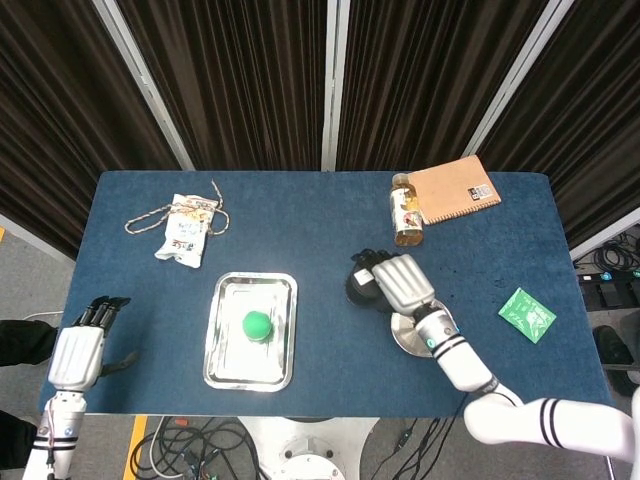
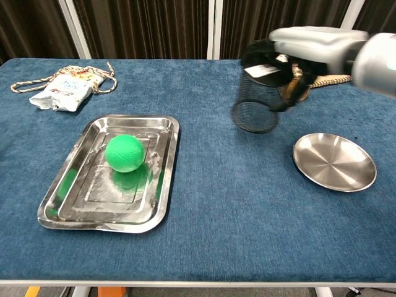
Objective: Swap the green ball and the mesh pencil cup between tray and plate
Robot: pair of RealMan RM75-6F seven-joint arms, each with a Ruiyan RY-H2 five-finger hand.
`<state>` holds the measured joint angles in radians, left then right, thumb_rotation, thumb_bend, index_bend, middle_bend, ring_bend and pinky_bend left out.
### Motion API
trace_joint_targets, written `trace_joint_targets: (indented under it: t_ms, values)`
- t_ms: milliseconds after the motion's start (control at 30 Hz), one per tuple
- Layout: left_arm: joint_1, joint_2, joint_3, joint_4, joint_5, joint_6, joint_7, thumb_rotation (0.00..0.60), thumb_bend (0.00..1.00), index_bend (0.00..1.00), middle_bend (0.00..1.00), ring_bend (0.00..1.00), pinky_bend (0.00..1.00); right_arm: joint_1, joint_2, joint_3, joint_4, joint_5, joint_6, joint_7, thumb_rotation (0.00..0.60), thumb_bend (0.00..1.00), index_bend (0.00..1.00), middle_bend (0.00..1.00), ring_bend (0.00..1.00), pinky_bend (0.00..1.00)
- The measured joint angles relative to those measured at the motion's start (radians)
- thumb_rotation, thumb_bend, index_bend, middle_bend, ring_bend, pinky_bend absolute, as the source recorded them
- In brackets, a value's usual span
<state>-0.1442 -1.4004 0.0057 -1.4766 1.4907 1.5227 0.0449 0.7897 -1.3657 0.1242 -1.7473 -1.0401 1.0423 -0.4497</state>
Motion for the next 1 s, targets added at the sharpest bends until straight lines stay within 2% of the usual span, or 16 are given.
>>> trace_joint_targets:
  t_ms: [167,300,533,700,867,1000]
  values:
    - [0.002,0.002,0.000,-0.005,0.010,-0.008,0.000,0.600,0.09,0.17,0.18,0.12,0.35,-0.153,0.085,-0.112,-0.078,-0.107,0.135,0.033,0.600,0.22,0.28,0.35,0.27,0.42]
    - [0.007,0.005,-0.004,-0.008,0.014,-0.004,0.000,0.600,0.09,0.17,0.18,0.12,0.35,-0.220,0.111,-0.152,-0.076,-0.154,0.177,0.077,0.600,0.22,0.28,0.35,0.27,0.41]
    - [0.012,0.003,-0.007,-0.004,0.012,-0.016,-0.008,0.600,0.09,0.17,0.18,0.12,0.35,-0.266,0.112,-0.159,-0.039,-0.161,0.167,0.114,0.600,0.22,0.27,0.34,0.27,0.39]
    - [0.014,0.003,-0.014,-0.002,0.018,-0.014,-0.013,0.600,0.09,0.17,0.18,0.12,0.35,-0.273,0.104,-0.150,-0.028,-0.158,0.141,0.116,0.600,0.21,0.22,0.30,0.25,0.36]
    - [0.015,0.003,-0.016,-0.004,0.020,-0.017,-0.011,0.600,0.09,0.17,0.18,0.12,0.34,-0.273,0.092,-0.138,-0.018,-0.168,0.120,0.113,0.600,0.17,0.11,0.24,0.12,0.25]
    - [0.018,0.005,-0.019,-0.006,0.020,-0.018,-0.012,0.600,0.09,0.17,0.18,0.12,0.34,-0.271,0.091,-0.132,-0.021,-0.164,0.095,0.111,0.600,0.12,0.03,0.14,0.02,0.17]
